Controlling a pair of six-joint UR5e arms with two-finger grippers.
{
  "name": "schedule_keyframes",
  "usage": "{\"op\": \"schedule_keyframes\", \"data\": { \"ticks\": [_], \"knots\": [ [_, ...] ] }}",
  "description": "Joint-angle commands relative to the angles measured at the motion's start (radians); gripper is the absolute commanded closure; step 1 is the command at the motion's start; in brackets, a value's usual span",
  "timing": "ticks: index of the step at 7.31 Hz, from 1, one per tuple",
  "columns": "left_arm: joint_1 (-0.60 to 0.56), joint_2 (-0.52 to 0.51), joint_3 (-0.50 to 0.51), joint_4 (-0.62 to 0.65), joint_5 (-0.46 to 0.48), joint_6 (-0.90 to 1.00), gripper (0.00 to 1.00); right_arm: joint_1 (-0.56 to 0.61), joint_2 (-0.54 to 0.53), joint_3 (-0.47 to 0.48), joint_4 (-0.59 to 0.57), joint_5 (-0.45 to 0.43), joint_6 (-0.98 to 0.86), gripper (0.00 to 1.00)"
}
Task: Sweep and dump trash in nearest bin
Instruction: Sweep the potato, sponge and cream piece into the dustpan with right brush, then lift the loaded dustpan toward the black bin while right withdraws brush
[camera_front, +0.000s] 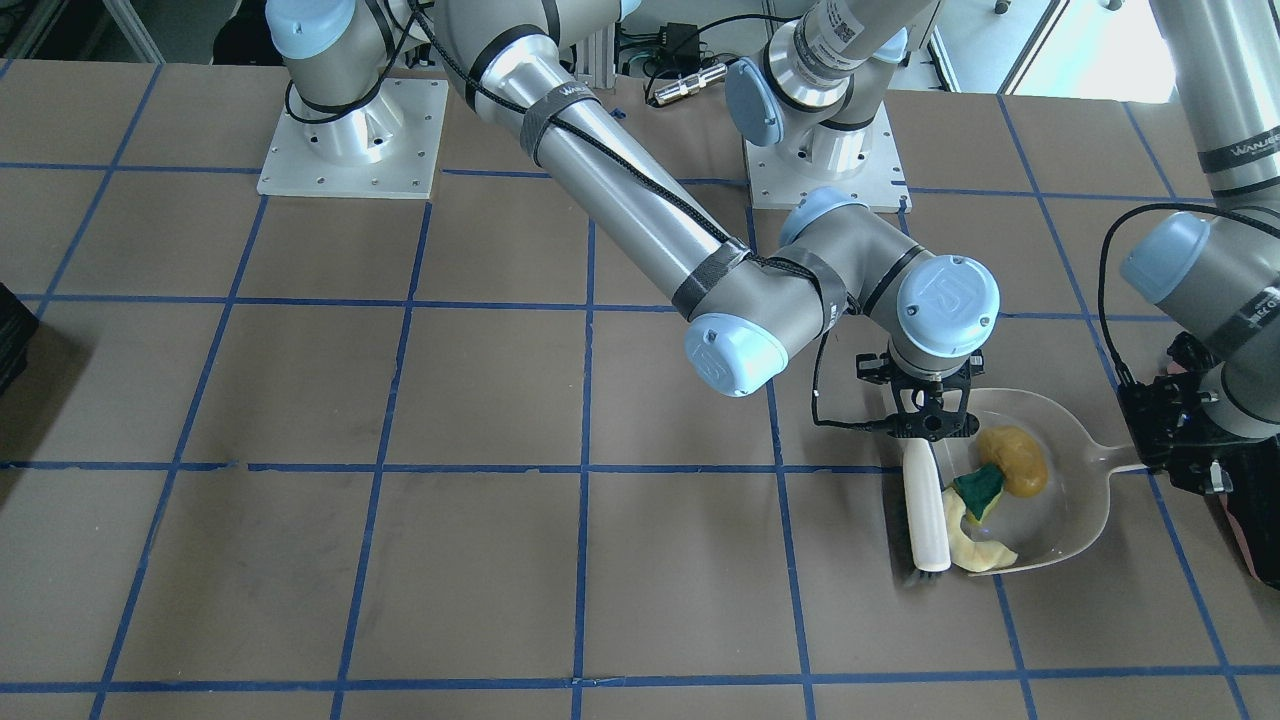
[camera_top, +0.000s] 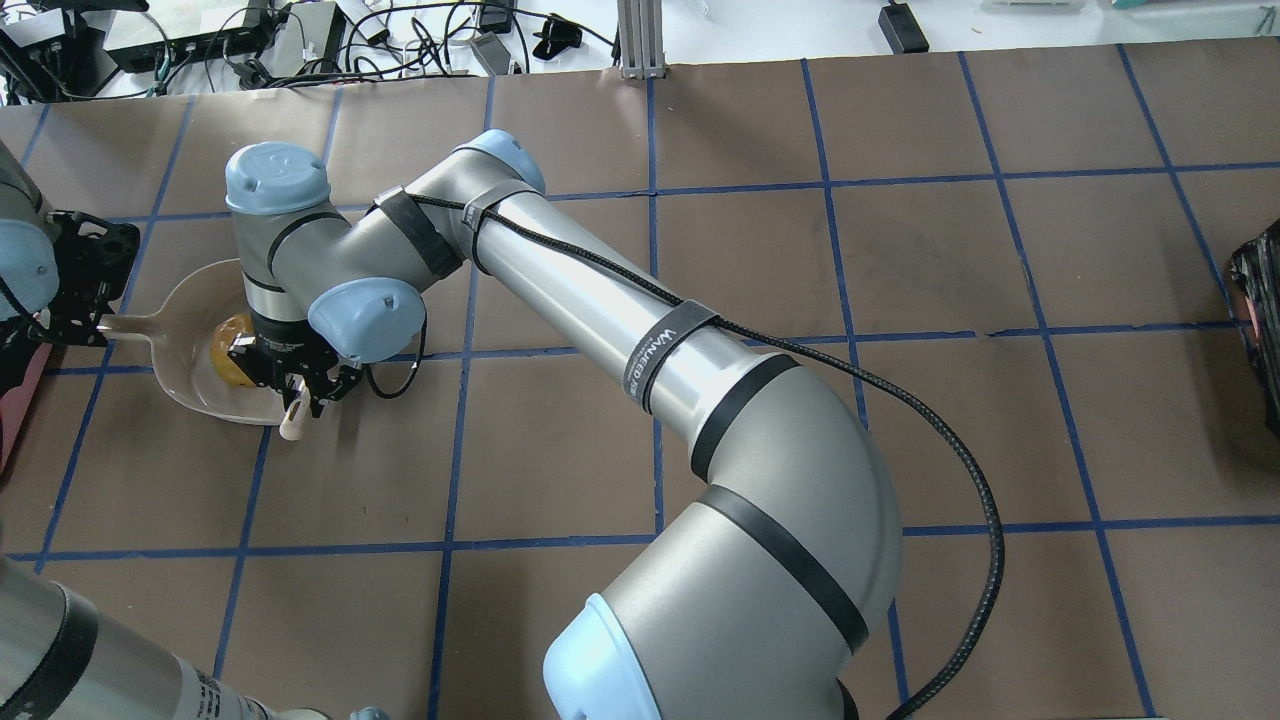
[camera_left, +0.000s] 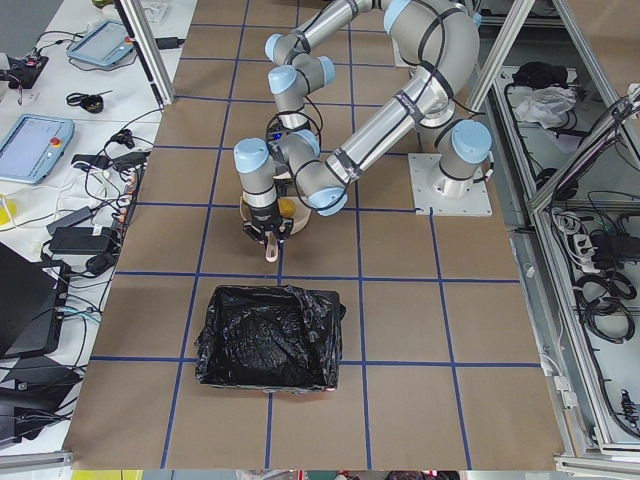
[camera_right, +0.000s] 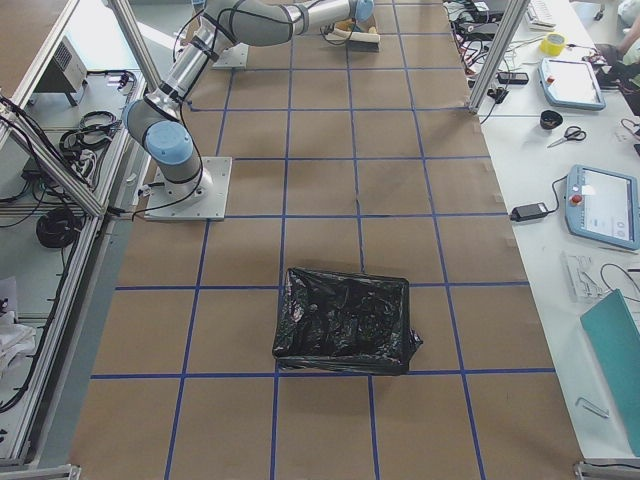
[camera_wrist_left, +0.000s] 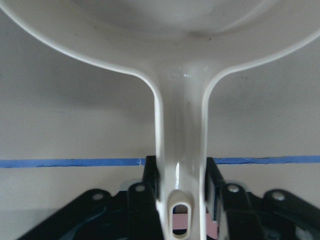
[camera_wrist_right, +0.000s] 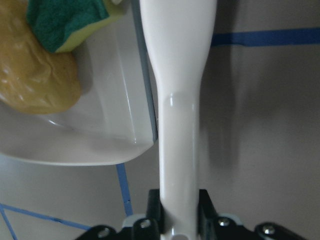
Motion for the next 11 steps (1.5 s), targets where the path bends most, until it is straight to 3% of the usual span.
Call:
{"op": "schedule_keyframes", "data": {
  "ticks": [1,2,4,8,11],
  "knots": [
    [0.000,0.000,0.000,0.000,0.000,-0.001,1.00,0.005,-0.003,-0.002,0.014,-0.026,-0.288,1.00],
    [0.000,0.000,0.000,0.000,0.000,-0.003,1.00,0.014,-0.002,-0.001,0.033,-0.066,-0.389,1.00],
    [0.000,0.000,-0.002,0.000,-0.002,-0.004,1.00,0.015,-0.003,0.005,0.074,-0.077,-0.392,1.00],
    [0.000,0.000,0.000,0.002,-0.002,-0.003,1.00,0.012,-0.086,0.062,0.122,-0.060,0.008,1.00],
    [0.018,0.008,0.012,0.000,-0.021,0.000,1.00,-0.011,-0.214,0.213,0.143,-0.121,0.171,1.00]
  ]
}}
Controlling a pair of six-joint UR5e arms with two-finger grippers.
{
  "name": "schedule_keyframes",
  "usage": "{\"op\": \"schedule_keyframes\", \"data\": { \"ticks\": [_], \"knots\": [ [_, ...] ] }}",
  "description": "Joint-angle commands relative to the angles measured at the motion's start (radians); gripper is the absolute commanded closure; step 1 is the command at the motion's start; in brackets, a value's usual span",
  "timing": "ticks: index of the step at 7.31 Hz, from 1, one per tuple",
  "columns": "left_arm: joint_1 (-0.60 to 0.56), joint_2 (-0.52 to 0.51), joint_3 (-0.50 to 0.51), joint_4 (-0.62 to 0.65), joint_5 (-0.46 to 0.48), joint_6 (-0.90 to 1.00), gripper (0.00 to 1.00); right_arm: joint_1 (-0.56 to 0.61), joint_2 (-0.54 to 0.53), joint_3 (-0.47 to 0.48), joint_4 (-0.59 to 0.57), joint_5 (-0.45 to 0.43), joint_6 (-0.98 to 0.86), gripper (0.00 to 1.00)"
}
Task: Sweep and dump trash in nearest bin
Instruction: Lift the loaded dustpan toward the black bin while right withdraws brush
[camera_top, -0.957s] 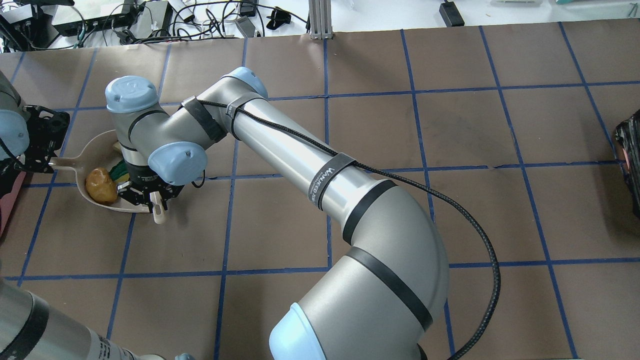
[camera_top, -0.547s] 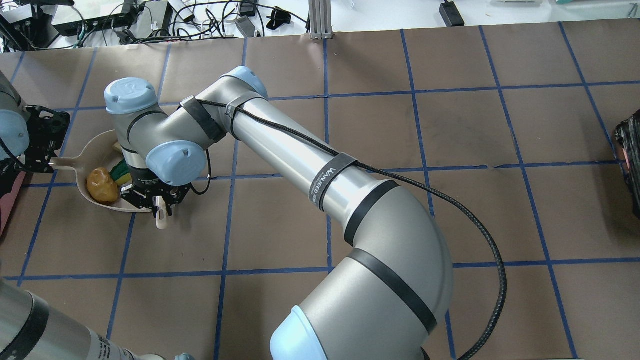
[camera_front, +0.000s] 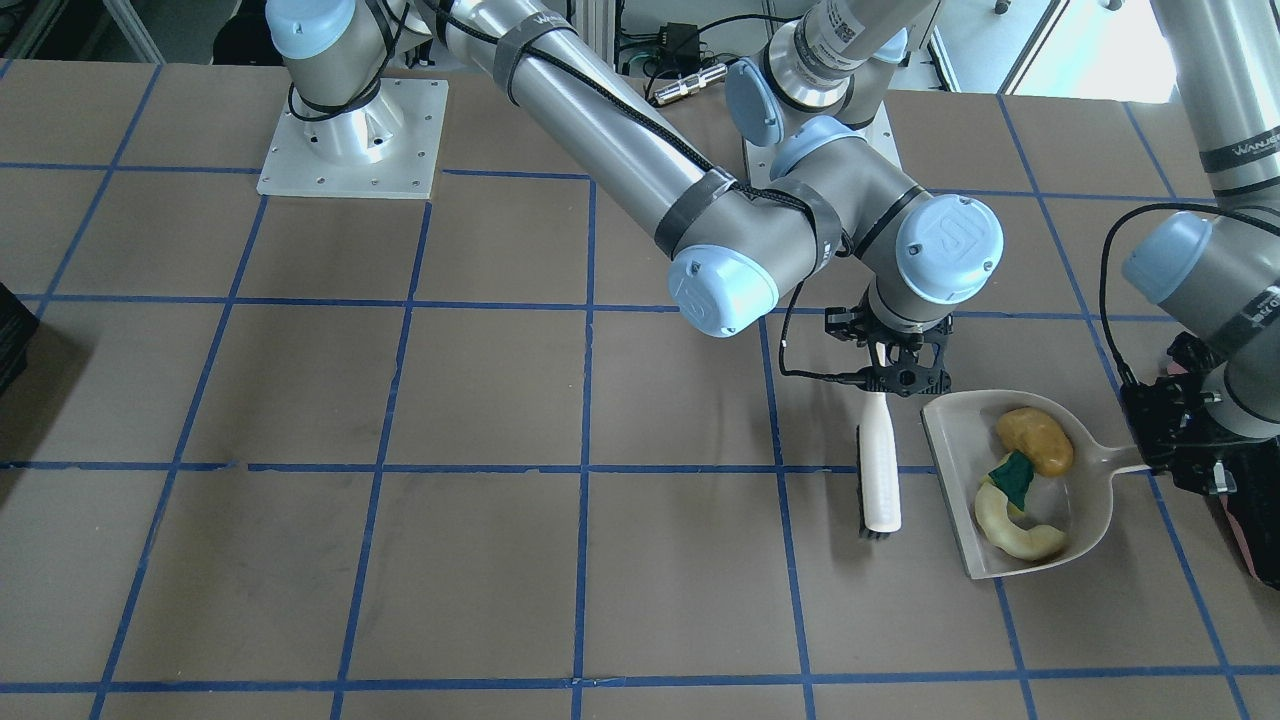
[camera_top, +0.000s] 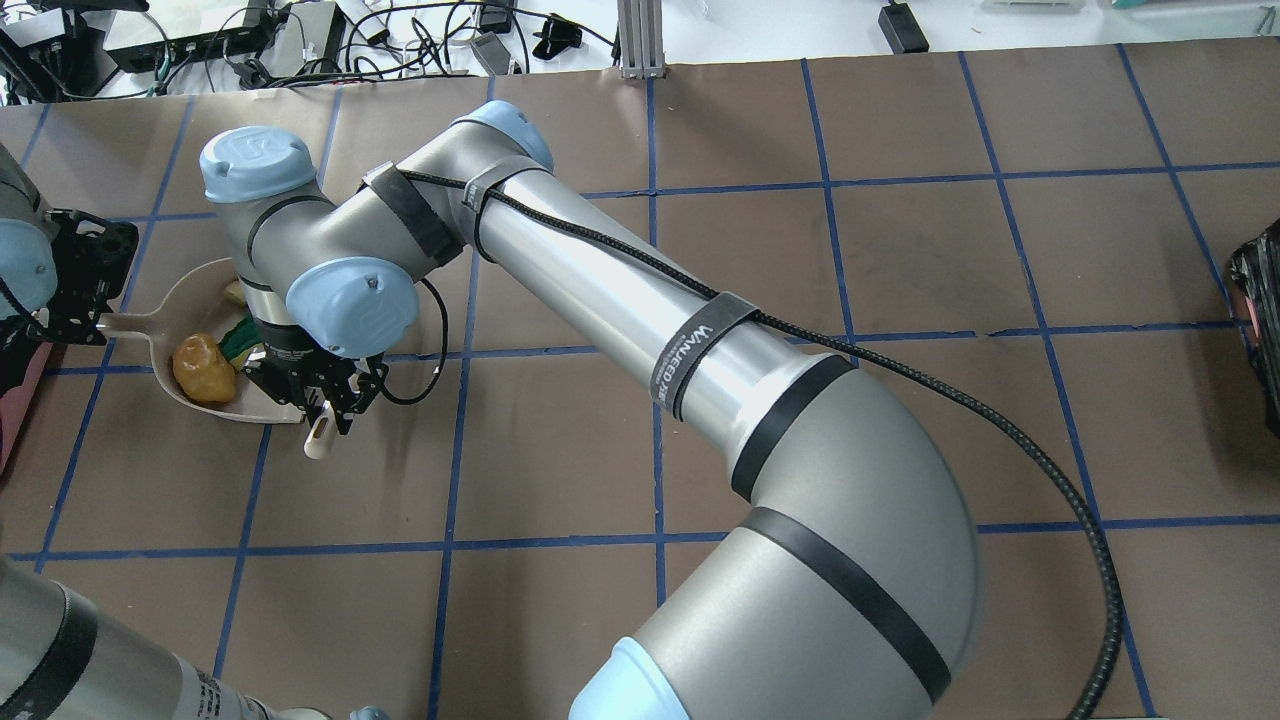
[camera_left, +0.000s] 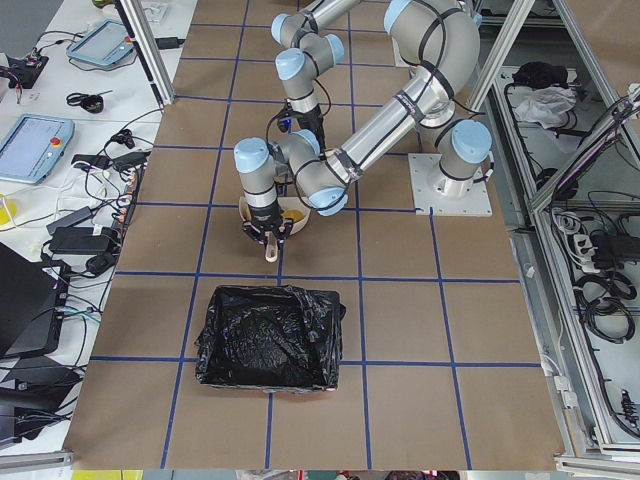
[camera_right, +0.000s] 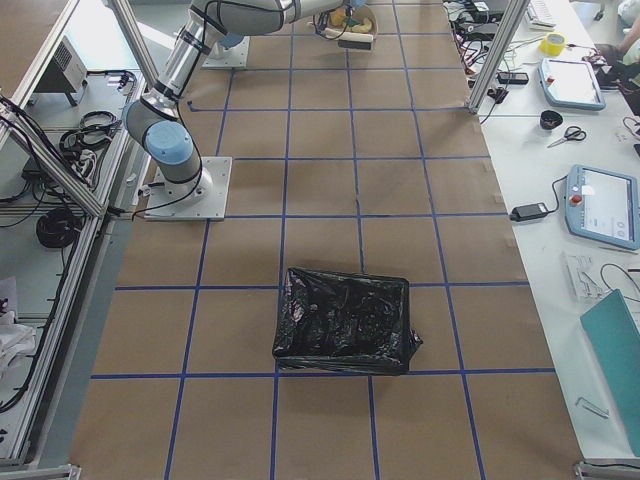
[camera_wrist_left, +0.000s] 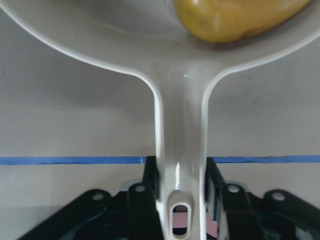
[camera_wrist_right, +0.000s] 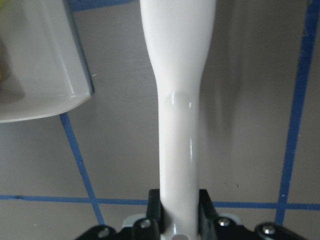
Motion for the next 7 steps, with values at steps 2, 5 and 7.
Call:
{"op": "schedule_keyframes", "data": {
  "ticks": [2,5,7],
  "knots": [
    [0.096,0.048,0.025,-0.049,-0.081,0.010,1.00,-0.050,-0.225,0.298,-0.027,-0.115,0.061,1.00],
    [0.145,0.094,0.083,-0.129,-0.166,0.036,1.00,-0.139,-0.480,0.767,-0.267,-0.180,-0.130,1.00],
    [0.191,0.099,0.142,-0.193,-0.200,0.083,1.00,-0.200,-0.587,0.950,-0.276,-0.247,-0.314,1.00]
  ]
}}
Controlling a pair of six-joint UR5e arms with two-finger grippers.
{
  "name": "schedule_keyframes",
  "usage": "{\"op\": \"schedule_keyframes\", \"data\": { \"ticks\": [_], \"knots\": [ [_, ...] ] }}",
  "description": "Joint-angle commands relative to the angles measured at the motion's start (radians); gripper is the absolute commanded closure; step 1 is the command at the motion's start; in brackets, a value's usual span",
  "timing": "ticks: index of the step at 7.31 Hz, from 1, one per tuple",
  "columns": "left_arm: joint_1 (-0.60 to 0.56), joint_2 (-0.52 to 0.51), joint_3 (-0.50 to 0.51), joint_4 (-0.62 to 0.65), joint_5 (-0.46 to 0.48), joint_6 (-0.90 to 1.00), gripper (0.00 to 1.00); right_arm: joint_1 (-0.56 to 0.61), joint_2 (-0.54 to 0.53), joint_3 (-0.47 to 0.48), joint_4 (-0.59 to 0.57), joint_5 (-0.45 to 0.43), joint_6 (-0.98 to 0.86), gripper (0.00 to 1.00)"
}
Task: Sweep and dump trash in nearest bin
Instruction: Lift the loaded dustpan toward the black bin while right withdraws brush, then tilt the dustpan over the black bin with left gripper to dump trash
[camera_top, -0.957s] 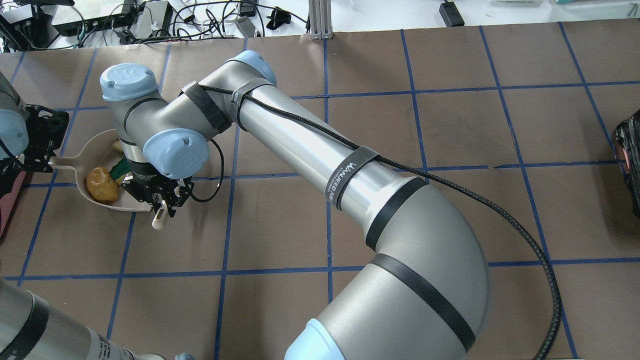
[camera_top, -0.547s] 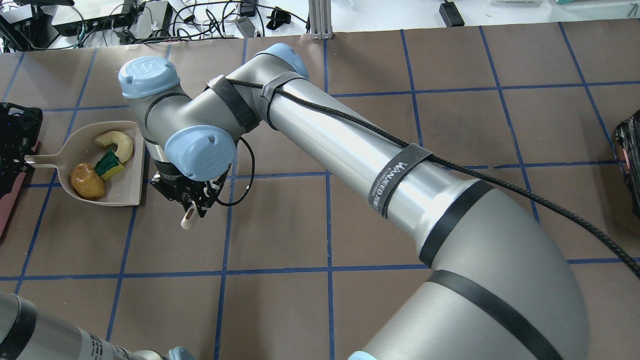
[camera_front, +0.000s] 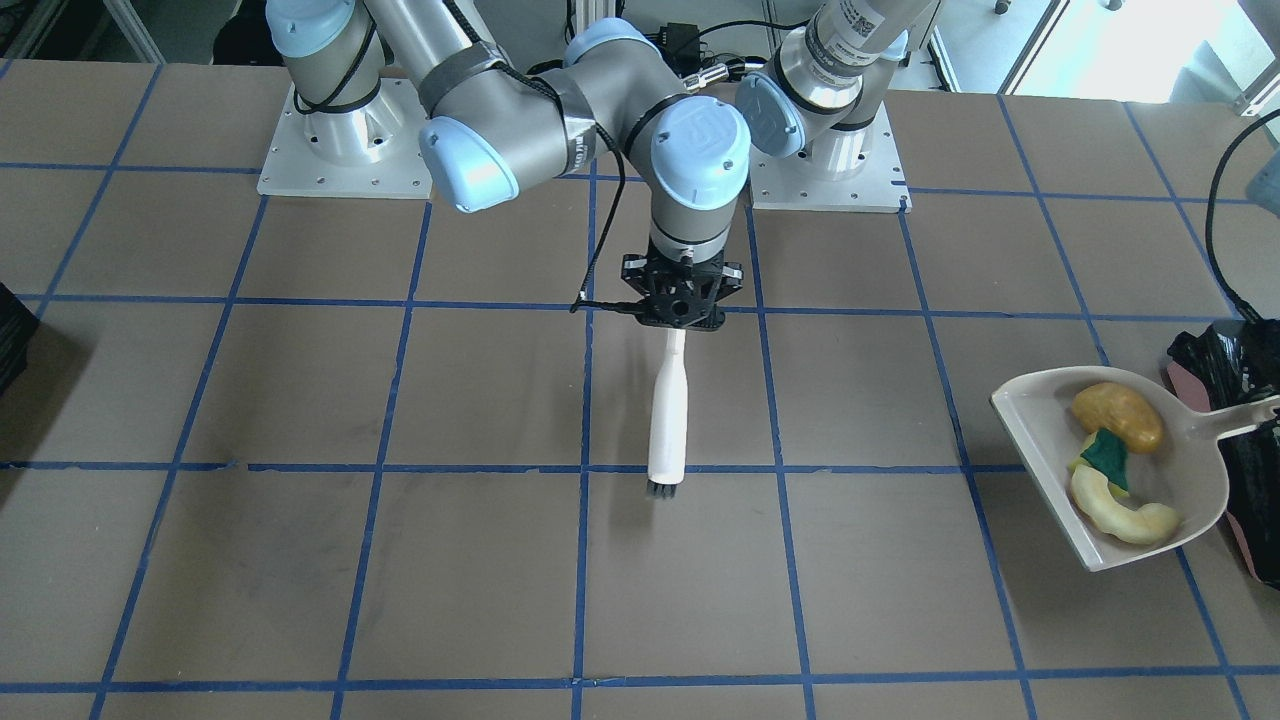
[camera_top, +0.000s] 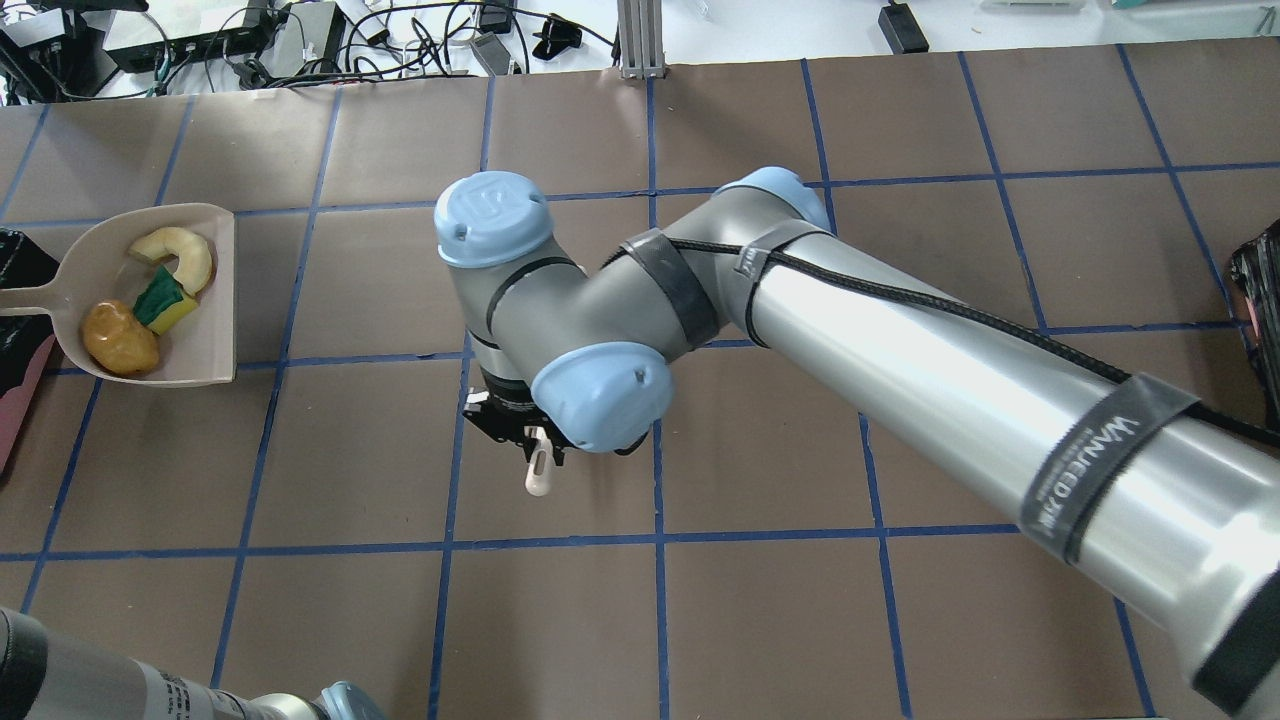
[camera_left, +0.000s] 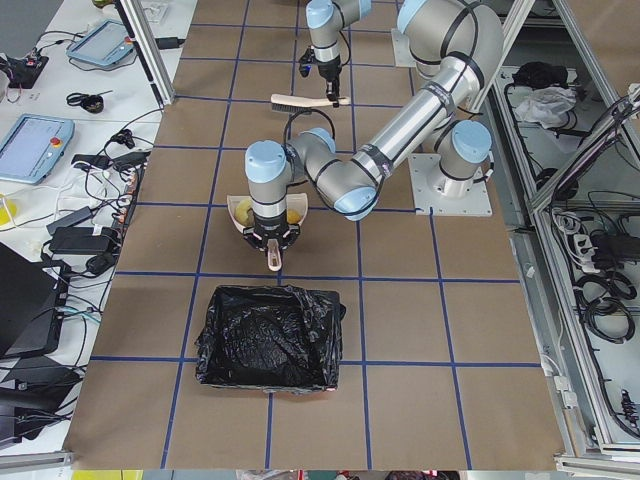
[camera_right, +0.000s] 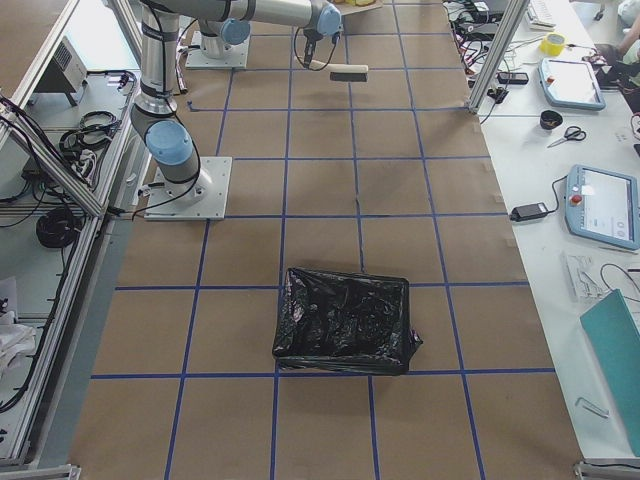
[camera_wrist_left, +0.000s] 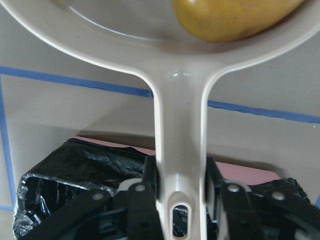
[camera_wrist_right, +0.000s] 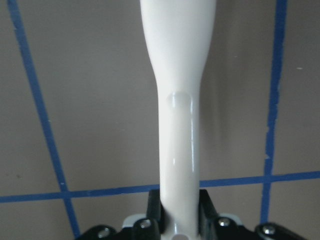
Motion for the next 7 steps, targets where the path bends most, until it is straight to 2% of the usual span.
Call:
{"op": "schedule_keyframes", "data": {
  "ticks": [1,3,5,6,7],
  "knots": [
    [0.055,0.003,0.065,-0.084,-0.072,0.072,1.00,-0.058,-0.113,0.185,-0.015,-0.058,-0.169,1.00],
    [0.112,-0.023,0.157,-0.170,-0.115,0.118,1.00,-0.078,-0.151,0.247,-0.015,-0.055,-0.192,1.00],
    [0.119,-0.067,0.303,-0.269,-0.105,0.176,1.00,-0.075,-0.155,0.275,-0.013,-0.037,-0.195,1.00],
    [0.137,-0.103,0.369,-0.276,-0.099,0.207,1.00,-0.072,-0.155,0.282,-0.013,-0.034,-0.195,1.00],
    [0.173,-0.155,0.436,-0.346,-0.101,0.210,1.00,-0.067,-0.155,0.289,-0.013,-0.033,-0.191,1.00]
  ]
}}
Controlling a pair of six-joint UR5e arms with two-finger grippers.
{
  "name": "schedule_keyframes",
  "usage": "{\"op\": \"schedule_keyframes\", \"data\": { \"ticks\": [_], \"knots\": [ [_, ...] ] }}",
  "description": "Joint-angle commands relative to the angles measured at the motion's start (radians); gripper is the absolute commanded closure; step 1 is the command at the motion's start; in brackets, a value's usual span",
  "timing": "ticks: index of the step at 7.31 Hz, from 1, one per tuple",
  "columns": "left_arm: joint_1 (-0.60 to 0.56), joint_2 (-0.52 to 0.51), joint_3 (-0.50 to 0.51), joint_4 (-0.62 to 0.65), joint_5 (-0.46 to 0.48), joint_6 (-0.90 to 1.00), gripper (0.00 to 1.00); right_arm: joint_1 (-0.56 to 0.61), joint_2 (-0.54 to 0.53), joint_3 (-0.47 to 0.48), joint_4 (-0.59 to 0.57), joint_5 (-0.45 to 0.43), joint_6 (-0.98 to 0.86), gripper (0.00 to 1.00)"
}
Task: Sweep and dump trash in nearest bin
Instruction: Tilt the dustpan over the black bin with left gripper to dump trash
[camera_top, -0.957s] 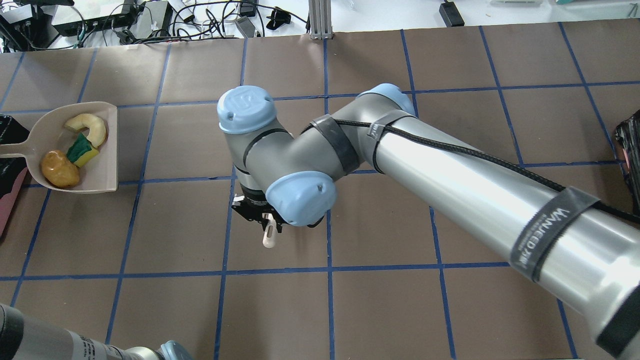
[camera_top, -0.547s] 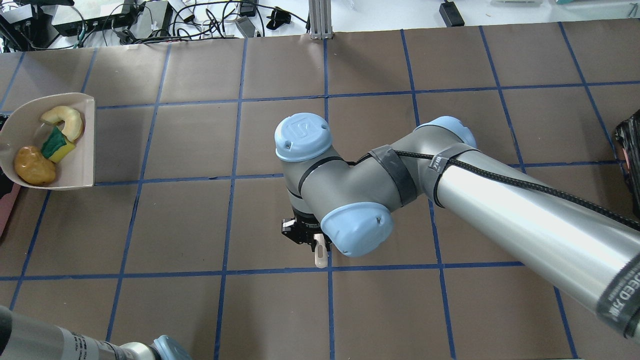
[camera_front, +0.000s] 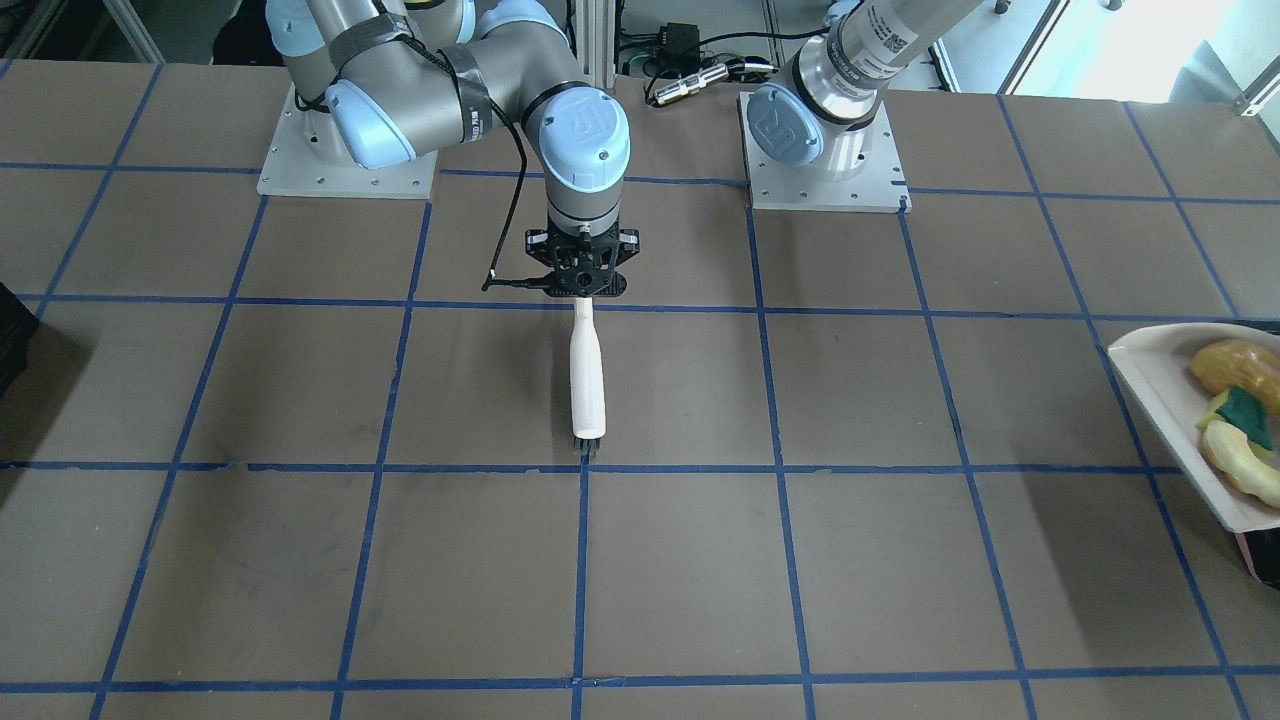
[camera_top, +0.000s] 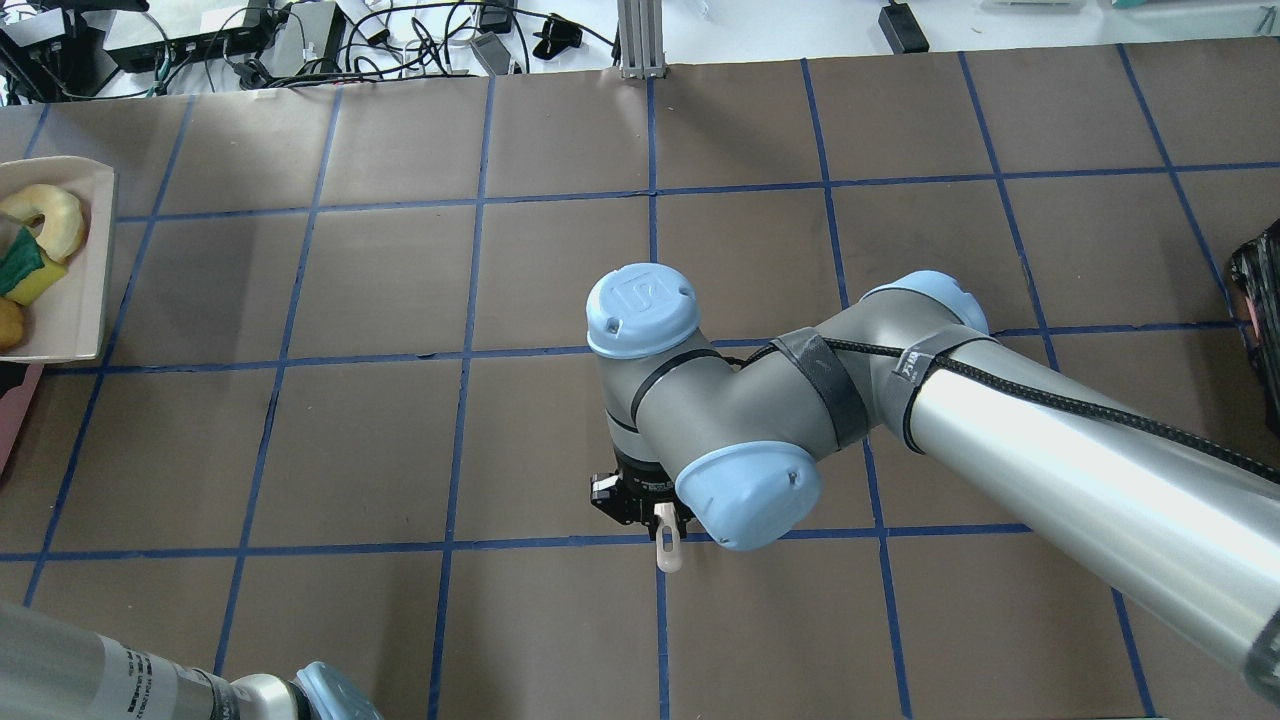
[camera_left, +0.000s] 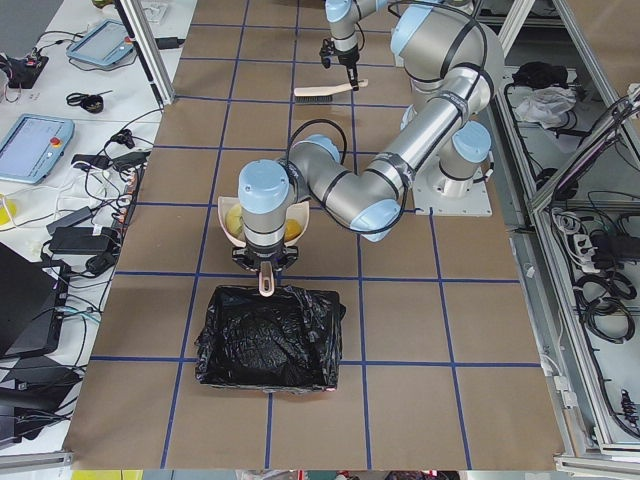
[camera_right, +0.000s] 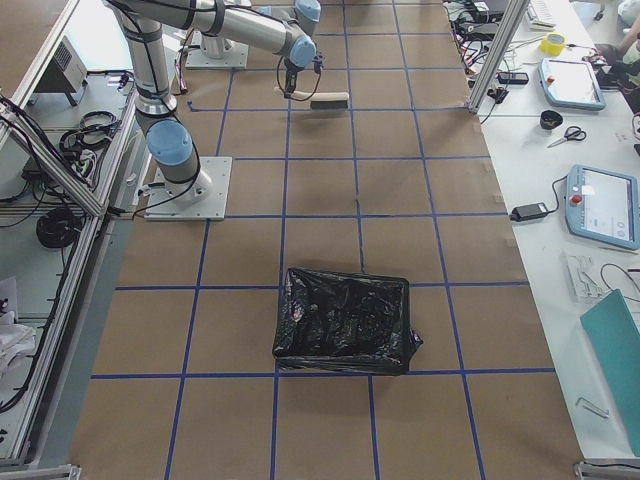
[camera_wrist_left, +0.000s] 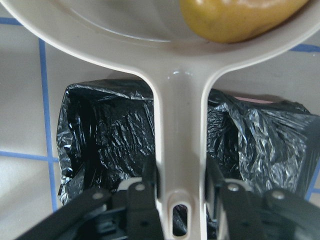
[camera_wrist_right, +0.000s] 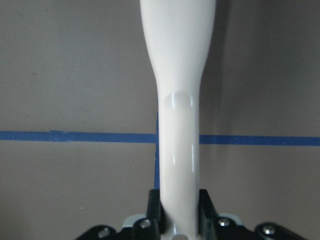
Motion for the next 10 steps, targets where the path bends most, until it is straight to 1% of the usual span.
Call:
{"op": "schedule_keyframes", "data": {
  "ticks": [1,2,3,4,5,6,7,8,9,10],
  "knots": [
    [0.050,-0.101,0.180,-0.114,0.005,0.030,1.00,0.008,-0.004,0.019,-0.003,0.004,0.011,1.00],
    [0.055,-0.139,0.274,-0.119,0.061,0.053,1.00,0.006,-0.014,0.030,-0.005,0.023,0.012,1.00],
    [0.078,-0.185,0.345,-0.119,0.074,0.056,1.00,0.006,-0.018,0.034,-0.015,0.031,0.047,1.00],
    [0.111,-0.239,0.426,-0.116,0.080,0.056,1.00,0.005,-0.018,0.033,-0.020,0.066,0.069,1.00],
    [0.119,-0.288,0.521,-0.113,0.124,0.076,1.00,0.000,-0.016,0.033,-0.038,0.077,0.112,1.00],
    [0.134,-0.325,0.554,-0.096,0.125,0.099,1.00,0.000,-0.015,0.034,-0.047,0.094,0.120,1.00],
    [0.139,-0.344,0.551,0.002,0.125,0.114,1.00,-0.003,-0.015,0.033,-0.047,0.093,0.118,1.00],
    [0.139,-0.350,0.540,0.064,0.126,0.128,1.00,-0.003,-0.010,0.034,-0.049,0.094,0.114,1.00],
    [0.139,-0.353,0.525,0.154,0.135,0.131,1.00,-0.003,-0.010,0.031,-0.049,0.093,0.110,1.00],
    [0.139,-0.342,0.484,0.254,0.170,0.134,1.00,-0.003,-0.008,0.031,-0.052,0.091,0.106,1.00]
  ]
}}
